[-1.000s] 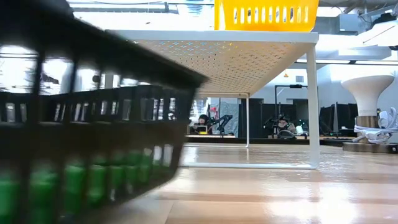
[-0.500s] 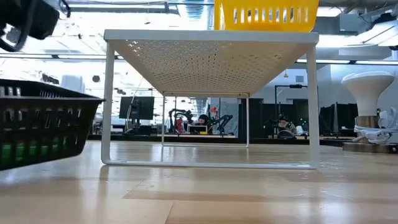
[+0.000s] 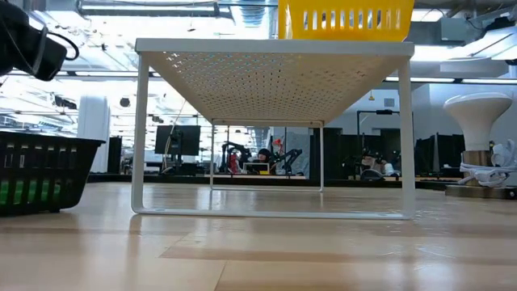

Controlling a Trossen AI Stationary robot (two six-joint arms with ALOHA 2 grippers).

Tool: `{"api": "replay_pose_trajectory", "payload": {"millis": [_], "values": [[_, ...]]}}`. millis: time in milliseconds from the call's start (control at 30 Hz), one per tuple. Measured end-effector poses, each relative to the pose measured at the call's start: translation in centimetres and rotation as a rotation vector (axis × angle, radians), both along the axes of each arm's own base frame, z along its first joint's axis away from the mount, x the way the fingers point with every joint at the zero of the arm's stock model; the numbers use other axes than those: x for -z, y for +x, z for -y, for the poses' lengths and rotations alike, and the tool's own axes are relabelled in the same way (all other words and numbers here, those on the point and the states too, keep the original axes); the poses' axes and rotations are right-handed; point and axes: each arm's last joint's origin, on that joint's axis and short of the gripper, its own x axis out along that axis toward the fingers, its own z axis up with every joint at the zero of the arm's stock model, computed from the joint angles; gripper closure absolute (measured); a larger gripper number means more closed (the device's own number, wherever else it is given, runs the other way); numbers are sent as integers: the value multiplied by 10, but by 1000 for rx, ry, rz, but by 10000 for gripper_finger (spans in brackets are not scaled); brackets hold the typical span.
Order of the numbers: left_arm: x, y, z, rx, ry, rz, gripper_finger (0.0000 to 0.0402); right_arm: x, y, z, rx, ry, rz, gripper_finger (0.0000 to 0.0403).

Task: Pick & Place Office Desk Supplies
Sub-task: Put the black bin on the shelf

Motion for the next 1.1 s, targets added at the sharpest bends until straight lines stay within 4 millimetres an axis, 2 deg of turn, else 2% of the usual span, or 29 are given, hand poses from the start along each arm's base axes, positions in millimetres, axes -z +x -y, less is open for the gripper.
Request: {"api": "replay_pose_trajectory", "payload": {"millis": [167, 333, 400, 567, 667, 867, 1100], "values": [[-12, 5, 6, 45, -95, 157, 275, 0, 7, 3, 20, 10, 6, 284], [-25, 28, 33, 154, -254, 427, 256, 0, 11, 6, 26, 4, 4, 284], [-27, 37, 46, 179, -290, 486, 256, 0, 11, 6, 24, 2, 3, 284], [-17, 62, 73, 227, -238, 407, 259, 0, 10, 5, -1, -11, -1, 284], [-8, 76, 83, 183, -197, 317, 251, 0, 5, 2, -16, -12, -1, 284], [6, 95, 94, 102, -93, 158, 227, 0, -6, -3, -47, -26, -8, 284], [21, 102, 97, 87, -43, 91, 225, 0, -14, -5, -65, -49, -19, 284]]}}
